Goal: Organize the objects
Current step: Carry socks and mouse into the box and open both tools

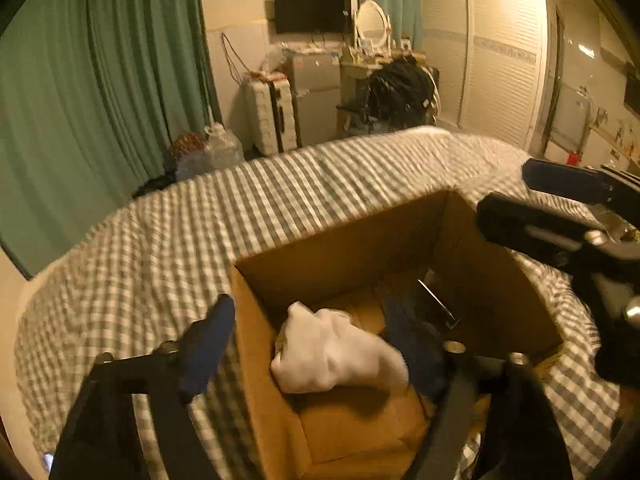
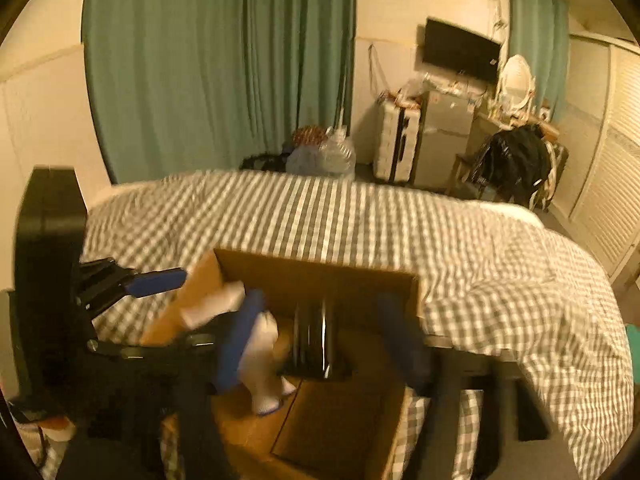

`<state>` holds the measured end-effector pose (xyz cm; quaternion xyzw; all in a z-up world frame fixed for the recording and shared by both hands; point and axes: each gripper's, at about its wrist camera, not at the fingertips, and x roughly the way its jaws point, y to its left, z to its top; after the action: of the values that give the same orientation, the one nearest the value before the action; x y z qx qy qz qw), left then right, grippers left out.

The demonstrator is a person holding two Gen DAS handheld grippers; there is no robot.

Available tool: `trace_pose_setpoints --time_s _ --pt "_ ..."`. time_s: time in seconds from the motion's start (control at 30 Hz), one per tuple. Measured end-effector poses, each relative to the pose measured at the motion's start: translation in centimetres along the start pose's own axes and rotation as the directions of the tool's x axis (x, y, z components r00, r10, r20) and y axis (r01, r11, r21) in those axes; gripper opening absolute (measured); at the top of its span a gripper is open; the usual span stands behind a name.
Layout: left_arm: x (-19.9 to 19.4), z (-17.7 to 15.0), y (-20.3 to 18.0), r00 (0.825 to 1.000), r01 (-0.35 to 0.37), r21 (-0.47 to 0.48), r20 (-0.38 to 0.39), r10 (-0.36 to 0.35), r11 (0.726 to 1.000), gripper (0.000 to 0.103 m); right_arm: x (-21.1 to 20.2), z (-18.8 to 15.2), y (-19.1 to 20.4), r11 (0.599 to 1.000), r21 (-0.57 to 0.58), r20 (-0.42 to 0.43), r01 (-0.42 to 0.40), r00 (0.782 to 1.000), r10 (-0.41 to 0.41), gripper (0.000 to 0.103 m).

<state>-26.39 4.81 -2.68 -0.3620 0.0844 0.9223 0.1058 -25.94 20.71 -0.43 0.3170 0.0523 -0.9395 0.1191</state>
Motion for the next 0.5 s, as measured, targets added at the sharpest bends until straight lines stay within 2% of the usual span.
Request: trace_pose_setpoints --time_s 0.07,0.23,0.5 --pt "-2.1 0.3 0.3 1.0 -0.005 -0.014 0.007 0.005 1.0 0.084 -2.1 0.7 0.2 1.0 0.004 0.024 -0.008 1.0 0.008 0.067" --pt "-8.3 0.6 1.4 0.998 -0.018 -0.044 0.052 0.02 0.999 0.085 -8.5 2.2 1.2 0.999 -0.024 0.086 0.036 0.996 -0.034 0.07" --pt "-15.6 -2.4 2.1 0.995 -0.047 -0.042 0.083 0.05 0.998 0.085 -16.8 1.7 4.0 0.997 -0.055 0.112 0.047 0.993 -0.041 0.072"
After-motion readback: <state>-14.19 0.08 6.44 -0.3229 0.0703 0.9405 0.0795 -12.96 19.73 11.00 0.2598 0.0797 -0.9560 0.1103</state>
